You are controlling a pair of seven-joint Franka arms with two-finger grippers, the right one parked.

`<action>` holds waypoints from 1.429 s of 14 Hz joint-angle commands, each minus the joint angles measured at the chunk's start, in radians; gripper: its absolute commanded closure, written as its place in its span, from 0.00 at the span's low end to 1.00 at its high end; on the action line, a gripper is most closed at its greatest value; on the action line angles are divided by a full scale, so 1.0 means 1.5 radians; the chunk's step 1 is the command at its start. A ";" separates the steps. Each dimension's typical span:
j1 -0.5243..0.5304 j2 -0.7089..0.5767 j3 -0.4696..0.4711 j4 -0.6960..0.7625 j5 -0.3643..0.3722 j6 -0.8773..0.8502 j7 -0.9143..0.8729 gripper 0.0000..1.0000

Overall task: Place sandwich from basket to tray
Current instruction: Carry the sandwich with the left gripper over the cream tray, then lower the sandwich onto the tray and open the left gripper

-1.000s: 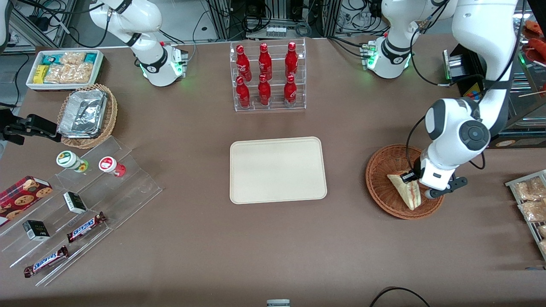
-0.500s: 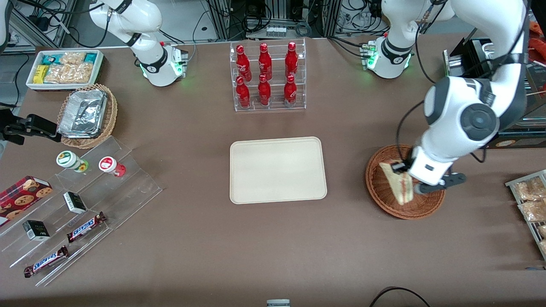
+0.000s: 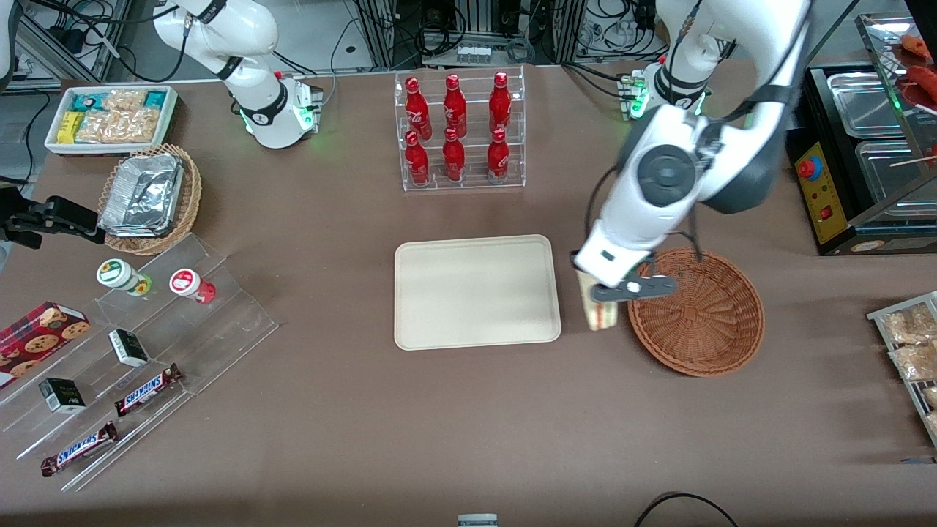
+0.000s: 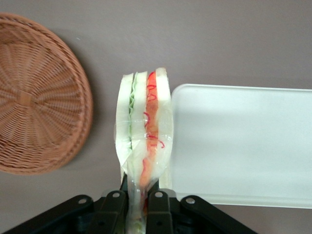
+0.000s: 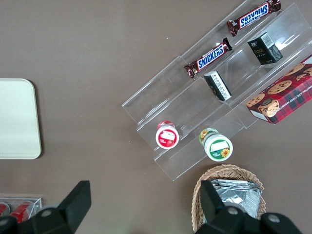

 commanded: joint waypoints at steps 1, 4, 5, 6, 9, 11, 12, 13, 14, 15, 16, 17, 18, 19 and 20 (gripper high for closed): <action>-0.046 0.053 0.007 0.061 0.002 -0.012 -0.034 1.00; -0.091 0.106 0.007 0.098 0.002 -0.009 -0.077 1.00; -0.112 0.129 0.007 0.118 0.002 -0.009 -0.087 1.00; -0.128 0.153 0.007 0.131 0.002 -0.008 -0.096 1.00; -0.168 0.197 0.007 0.153 0.003 0.014 -0.130 1.00; -0.190 0.217 0.007 0.153 0.006 0.037 -0.144 1.00; -0.203 0.228 0.008 0.153 0.009 0.051 -0.157 1.00; -0.207 0.236 0.008 0.152 0.009 0.065 -0.162 1.00; -0.209 0.244 0.008 0.152 0.008 0.074 -0.163 1.00; -0.216 0.249 0.008 0.151 0.007 0.087 -0.163 1.00; -0.226 0.251 0.008 0.147 0.005 0.100 -0.164 1.00; -0.227 0.255 0.008 0.144 0.005 0.110 -0.164 1.00; -0.227 0.262 0.008 0.145 0.002 0.118 -0.164 1.00; -0.227 0.266 0.008 0.145 0.002 0.127 -0.164 1.00; -0.227 0.270 0.008 0.143 0.002 0.132 -0.165 1.00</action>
